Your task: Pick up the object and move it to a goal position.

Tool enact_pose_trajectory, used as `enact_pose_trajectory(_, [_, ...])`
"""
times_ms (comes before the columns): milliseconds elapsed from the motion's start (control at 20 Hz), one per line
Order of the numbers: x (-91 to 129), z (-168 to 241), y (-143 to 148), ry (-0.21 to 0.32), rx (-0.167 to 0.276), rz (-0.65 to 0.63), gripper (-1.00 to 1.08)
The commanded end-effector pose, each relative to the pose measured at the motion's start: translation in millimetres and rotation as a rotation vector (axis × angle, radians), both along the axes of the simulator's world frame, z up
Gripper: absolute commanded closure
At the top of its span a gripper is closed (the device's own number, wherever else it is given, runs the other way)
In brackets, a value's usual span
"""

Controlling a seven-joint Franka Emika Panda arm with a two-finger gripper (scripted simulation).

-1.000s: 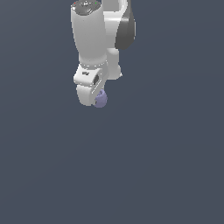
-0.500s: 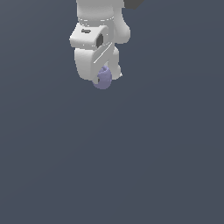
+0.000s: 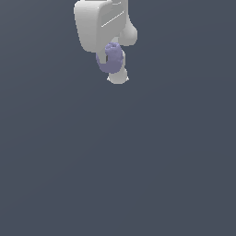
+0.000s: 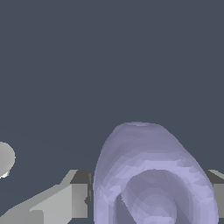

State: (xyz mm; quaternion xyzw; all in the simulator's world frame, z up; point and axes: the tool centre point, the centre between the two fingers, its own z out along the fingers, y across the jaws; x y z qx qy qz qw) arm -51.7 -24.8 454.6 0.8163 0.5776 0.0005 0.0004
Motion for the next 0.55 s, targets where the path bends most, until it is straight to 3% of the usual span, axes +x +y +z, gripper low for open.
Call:
enact_pose_trajectory(0, [0.7,12.8,2.2,0.001,0.0,-0.001,1.08])
enact_pose_trajectory(500, [2.8,32.0,5.4,0.001,0.0,-0.001,1.08])
